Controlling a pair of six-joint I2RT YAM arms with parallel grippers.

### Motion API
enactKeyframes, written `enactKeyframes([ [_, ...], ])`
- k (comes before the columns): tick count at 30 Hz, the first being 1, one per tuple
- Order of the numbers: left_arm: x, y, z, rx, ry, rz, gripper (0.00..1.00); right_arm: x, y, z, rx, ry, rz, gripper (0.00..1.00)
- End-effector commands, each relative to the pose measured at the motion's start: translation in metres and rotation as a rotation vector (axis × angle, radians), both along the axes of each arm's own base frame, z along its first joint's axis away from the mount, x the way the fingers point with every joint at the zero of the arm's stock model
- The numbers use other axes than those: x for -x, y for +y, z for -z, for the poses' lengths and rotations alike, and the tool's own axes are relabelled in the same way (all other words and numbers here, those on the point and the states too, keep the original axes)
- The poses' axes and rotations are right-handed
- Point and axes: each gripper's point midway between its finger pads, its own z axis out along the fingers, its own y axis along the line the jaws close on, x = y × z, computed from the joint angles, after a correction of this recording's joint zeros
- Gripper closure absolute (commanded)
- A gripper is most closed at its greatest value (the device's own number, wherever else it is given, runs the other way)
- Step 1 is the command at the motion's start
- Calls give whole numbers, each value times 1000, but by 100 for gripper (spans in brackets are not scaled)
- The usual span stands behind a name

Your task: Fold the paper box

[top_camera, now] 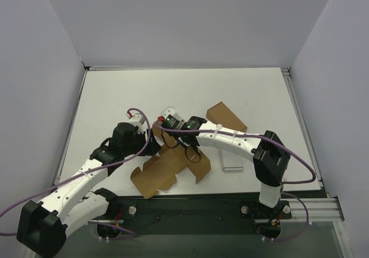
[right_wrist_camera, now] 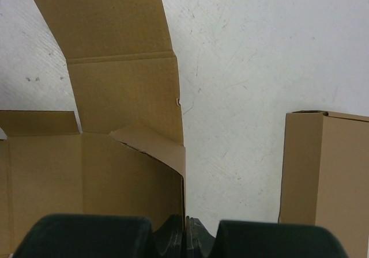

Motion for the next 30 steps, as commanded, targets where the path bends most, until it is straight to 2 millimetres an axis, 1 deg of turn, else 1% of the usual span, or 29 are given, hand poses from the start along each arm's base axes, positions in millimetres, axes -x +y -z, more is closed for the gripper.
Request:
enactKeyframes([
  [1, -11, -2, -2, 4, -63, -13, 31, 1, -4, -2, 19, -30, 30, 100],
  [7, -16, -6, 8, -15, -68, 24, 35, 2, -3, -16, -14, -45, 24, 100],
  [13, -23, -15, 21, -28, -83, 75, 35, 5, -3, -15, -20, -32, 15, 100],
  [15, -25, -20, 29, -32, -70, 97, 35, 5, -2, -17, -21, -34, 12, 100],
  [16, -26, -25, 29, -26, -71, 118, 35, 5, -2, -18, -20, -35, 12, 100],
  [19, -24, -31, 40, -51, -48, 151, 35, 3, -2, -23, -21, -46, 8, 100],
  [20, -28, -34, 39, -47, -68, 157, 36, 2, -1, -24, -22, -48, 8, 100],
  [22, -29, -36, 45, -62, -59, 167, 42, 1, 0, -28, -24, -55, 6, 100],
  [23, -29, -37, 46, -66, -57, 172, 48, 0, -1, -30, -22, -60, 5, 100],
  [25, -28, -40, 50, -75, -47, 186, 52, 0, 1, -32, -23, -62, 3, 100],
  [26, -28, -42, 50, -73, -51, 192, 59, -1, 3, -33, -24, -64, -1, 100],
  [28, -27, -46, 50, -69, -52, 204, 69, -1, 4, -35, -21, -65, -3, 100],
  [30, -28, -49, 50, -63, -56, 204, 81, -2, 7, -39, -28, -66, -4, 100],
])
